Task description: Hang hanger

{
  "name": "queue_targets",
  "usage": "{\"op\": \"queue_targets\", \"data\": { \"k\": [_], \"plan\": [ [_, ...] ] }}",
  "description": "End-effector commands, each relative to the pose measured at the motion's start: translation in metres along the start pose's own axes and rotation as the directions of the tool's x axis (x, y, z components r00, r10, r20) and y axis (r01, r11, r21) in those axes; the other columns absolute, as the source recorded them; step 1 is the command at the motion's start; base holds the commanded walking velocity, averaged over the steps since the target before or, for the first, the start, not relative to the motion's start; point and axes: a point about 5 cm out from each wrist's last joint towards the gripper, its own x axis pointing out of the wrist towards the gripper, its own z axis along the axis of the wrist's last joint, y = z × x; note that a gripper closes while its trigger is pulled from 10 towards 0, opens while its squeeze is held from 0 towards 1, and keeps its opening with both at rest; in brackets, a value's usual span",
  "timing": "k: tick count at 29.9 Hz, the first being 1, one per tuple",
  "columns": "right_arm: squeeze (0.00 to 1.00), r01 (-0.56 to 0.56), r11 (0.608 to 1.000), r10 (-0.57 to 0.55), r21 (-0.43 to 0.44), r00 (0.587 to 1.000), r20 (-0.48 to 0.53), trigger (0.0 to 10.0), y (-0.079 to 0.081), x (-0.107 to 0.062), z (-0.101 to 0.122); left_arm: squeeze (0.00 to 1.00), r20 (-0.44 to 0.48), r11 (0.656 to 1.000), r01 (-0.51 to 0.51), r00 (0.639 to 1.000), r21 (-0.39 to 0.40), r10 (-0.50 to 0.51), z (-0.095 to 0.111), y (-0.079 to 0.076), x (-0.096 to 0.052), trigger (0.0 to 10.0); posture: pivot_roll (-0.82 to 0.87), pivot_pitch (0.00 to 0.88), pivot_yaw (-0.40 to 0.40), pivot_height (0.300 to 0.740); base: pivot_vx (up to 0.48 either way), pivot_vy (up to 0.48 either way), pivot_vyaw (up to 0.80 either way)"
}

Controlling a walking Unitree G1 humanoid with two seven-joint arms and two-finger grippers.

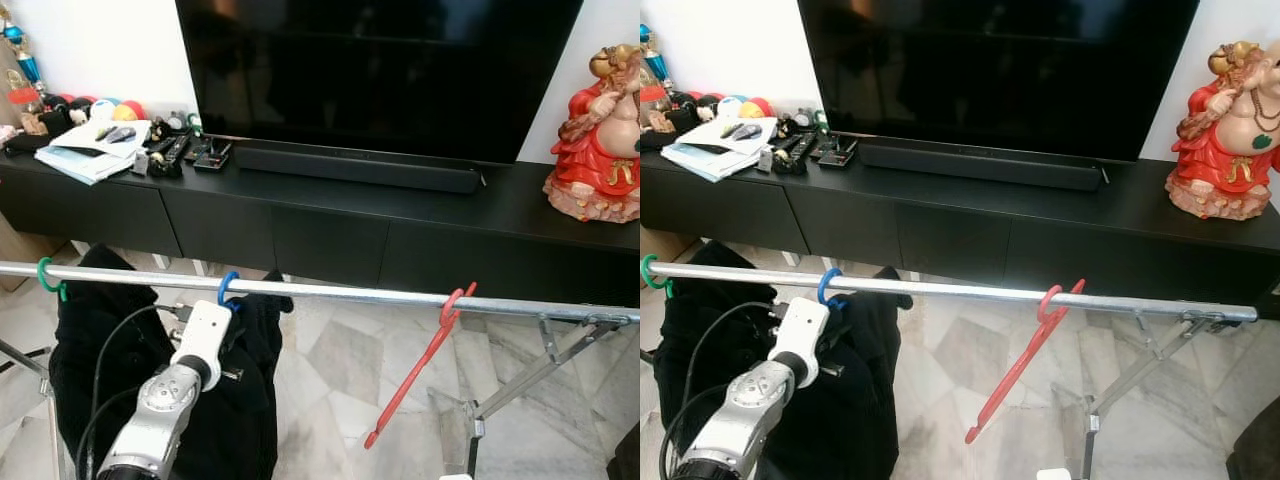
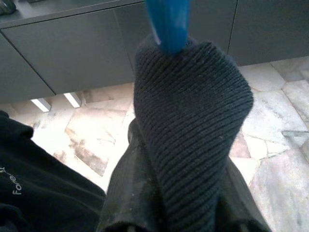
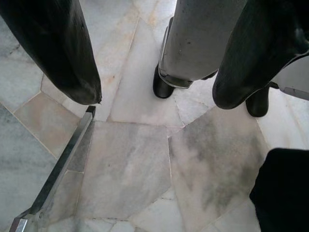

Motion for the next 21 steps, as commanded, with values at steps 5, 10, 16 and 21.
{"op": "queue_targets", "data": {
  "k": [5,10,16,21],
  "plan": [
    [0.0,-0.005,1.0,0.005,0.0,1.0,-0.016,10.0,0.002,0.0,-0.004,1.0,0.059,0.997,-0.038,0.997,-0.065,0.042,0.002,0.003,-0.008,10.0,-0.08,0.045,0.029,0.74,0.0,0.0,0.0],
    [0.0,-0.008,1.0,0.008,-0.001,1.0,-0.017,10.0,0.004,0.0,-0.005,1.0,0.125,0.995,-0.014,0.992,-0.095,0.026,0.008,0.004,-0.018,10.0,-0.08,0.049,0.031,0.74,0.0,0.0,0.0],
    [0.0,-0.012,1.0,0.012,-0.002,1.0,-0.02,10.0,0.008,0.0,-0.005,1.0,0.185,0.992,0.044,0.982,-0.117,-0.021,0.015,0.003,-0.031,10.0,-0.07,0.049,0.031,0.74,0.0,0.0,0.0],
    [0.0,-0.011,1.0,0.011,-0.002,1.0,-0.022,10.0,0.008,0.0,-0.006,1.0,0.245,0.982,0.076,0.969,-0.172,-0.032,0.022,0.008,-0.05,10.0,-0.07,0.049,0.031,0.74,0.0,0.0,0.0]
  ]
}}
